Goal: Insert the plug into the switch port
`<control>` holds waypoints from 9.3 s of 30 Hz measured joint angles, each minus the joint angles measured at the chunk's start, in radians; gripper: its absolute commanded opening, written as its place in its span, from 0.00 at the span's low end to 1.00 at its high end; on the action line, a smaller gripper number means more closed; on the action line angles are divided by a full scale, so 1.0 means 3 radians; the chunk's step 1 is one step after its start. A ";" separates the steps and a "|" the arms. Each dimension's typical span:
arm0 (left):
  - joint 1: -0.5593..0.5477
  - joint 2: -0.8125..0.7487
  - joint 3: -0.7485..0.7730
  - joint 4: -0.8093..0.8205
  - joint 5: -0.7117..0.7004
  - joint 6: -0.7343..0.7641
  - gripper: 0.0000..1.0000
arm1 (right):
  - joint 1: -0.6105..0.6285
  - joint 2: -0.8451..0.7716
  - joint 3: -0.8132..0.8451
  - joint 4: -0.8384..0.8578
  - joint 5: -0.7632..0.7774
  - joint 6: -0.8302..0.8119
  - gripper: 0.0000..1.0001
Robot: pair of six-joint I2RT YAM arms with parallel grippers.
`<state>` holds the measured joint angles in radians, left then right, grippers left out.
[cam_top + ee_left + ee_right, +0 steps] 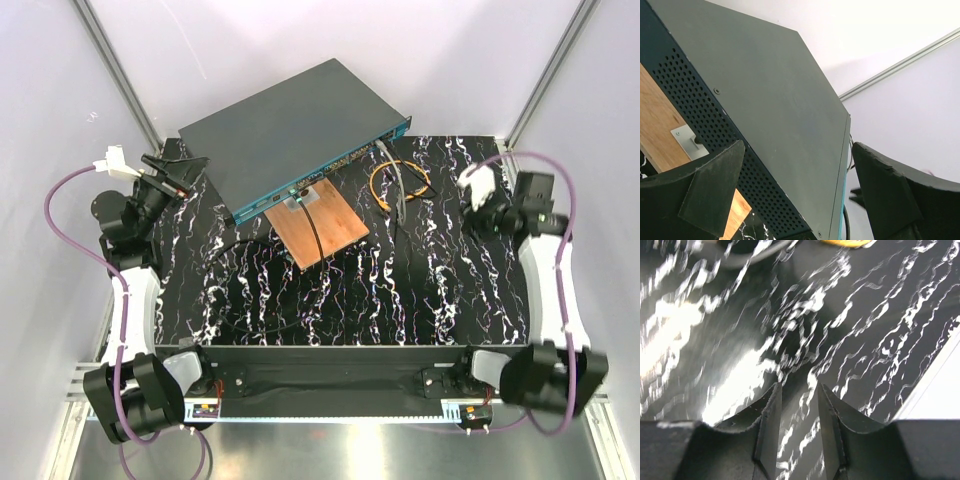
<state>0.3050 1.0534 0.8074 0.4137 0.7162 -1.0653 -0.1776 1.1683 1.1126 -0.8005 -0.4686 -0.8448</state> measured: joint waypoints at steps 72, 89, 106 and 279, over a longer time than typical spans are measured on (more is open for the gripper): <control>0.0258 0.0065 0.0763 -0.0885 -0.0061 0.0950 0.99 | 0.0256 0.3797 0.2850 0.0048 0.1619 0.2569 0.00; -0.1383 0.0403 0.2327 -0.2009 0.0521 0.3404 0.97 | -0.0721 0.1728 0.2541 -0.0566 0.0858 0.2471 0.00; -0.3882 0.1456 0.2787 -0.2261 -0.0352 0.4981 0.78 | -0.0764 0.0455 0.2425 -0.0991 0.0161 0.2889 0.00; -0.0125 0.0605 0.0327 -0.0740 0.0020 -0.0348 0.40 | 0.1603 0.1312 0.1653 0.0848 0.1167 0.1874 0.00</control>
<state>0.2676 1.2350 0.9054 0.1917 0.7223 -1.1698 0.3035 1.5620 1.6085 -0.5461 -0.1184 -0.2825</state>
